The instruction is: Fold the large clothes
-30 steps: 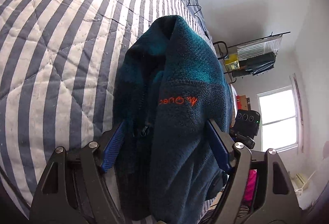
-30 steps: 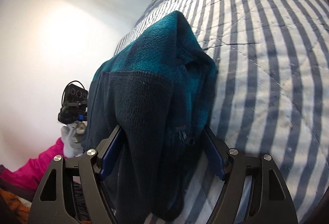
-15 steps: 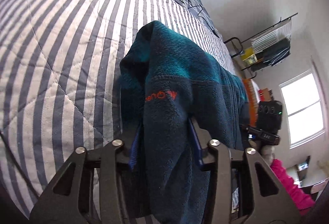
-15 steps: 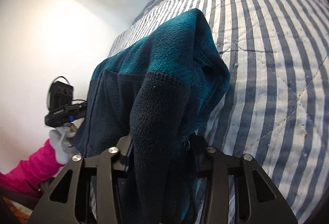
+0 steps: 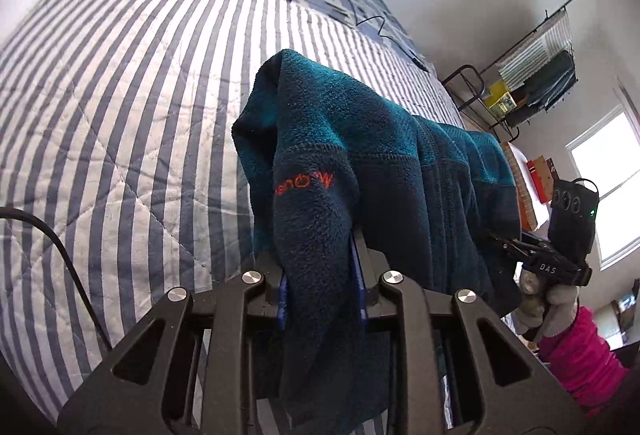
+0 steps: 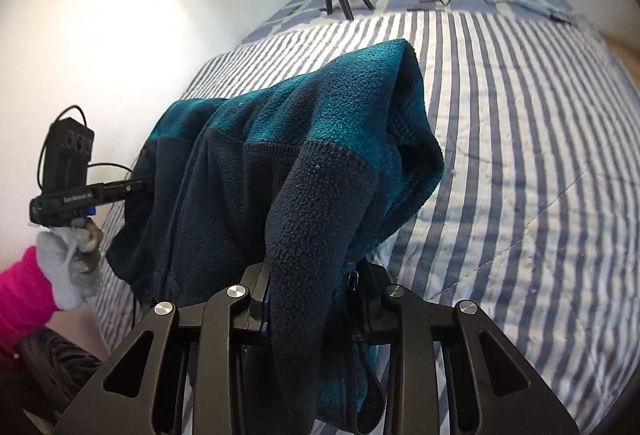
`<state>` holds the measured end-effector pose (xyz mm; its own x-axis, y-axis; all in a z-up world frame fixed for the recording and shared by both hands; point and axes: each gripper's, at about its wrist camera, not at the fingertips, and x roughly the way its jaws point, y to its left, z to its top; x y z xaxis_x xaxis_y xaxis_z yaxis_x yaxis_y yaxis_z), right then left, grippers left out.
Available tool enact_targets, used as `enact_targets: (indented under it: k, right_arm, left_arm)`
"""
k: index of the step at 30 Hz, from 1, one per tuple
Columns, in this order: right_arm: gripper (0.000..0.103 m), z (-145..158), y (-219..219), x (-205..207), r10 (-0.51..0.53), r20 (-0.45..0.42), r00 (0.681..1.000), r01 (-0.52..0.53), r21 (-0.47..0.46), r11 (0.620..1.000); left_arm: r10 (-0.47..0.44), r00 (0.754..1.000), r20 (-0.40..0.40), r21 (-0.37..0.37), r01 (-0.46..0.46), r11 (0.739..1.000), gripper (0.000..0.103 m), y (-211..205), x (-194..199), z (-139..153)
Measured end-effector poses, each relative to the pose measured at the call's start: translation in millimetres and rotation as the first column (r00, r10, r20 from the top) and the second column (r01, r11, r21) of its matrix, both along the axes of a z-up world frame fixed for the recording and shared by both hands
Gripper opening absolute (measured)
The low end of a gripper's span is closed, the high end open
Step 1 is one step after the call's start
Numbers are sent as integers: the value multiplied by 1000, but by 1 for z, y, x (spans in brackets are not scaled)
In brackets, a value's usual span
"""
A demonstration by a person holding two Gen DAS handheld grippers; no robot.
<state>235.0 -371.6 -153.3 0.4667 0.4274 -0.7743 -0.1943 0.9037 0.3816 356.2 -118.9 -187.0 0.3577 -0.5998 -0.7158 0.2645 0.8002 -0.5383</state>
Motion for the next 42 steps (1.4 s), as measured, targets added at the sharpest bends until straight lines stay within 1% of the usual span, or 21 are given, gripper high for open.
enact_targets:
  k: [3,9,12,15,21,27,29,32,37,40,42]
  right_arm:
    - [28,8,0,-2,-3,11,1000,3,-34,999]
    - [28,21,-9,-9,-23,33,999,27,-111,994]
    - [28,32,-20,-18,-31,48,998,38,-148,988]
    - [28,41,-34,-17,-49,65,997,59,-170,984]
    - [28,55,-66,-6,-94,90,991,113,-242,964]
    - [27,68,-95,4,-127,122,984,159,-309,938]
    - [27,71,-105,9,-133,134,982,171,-334,927]
    - [27,71,-123,18,-155,143,978,195,-332,923]
    - [26,65,-154,38,-186,159,970,232,-350,908]
    - [26,67,-172,48,-187,173,967,239,-368,899]
    - [26,67,-186,56,-197,184,963,253,-365,896]
  left_arm:
    - [-15,1000,22,10,15,1000,22,-6,-2,8]
    - [-49,997,66,37,47,998,21,-33,-7,23]
    - [-71,994,85,45,67,997,21,-48,-6,31]
    - [-89,991,101,47,85,995,21,-63,-4,38]
    - [-146,977,158,64,138,988,21,-112,10,54]
    - [-179,965,193,48,172,984,18,-159,25,63]
    - [-197,957,212,59,189,980,18,-180,33,66]
    - [-209,953,217,60,201,978,18,-208,49,63]
    - [-204,959,198,24,203,979,18,-241,81,52]
    - [-213,955,208,25,212,977,18,-263,101,50]
    - [-210,954,214,12,213,977,18,-276,116,50]
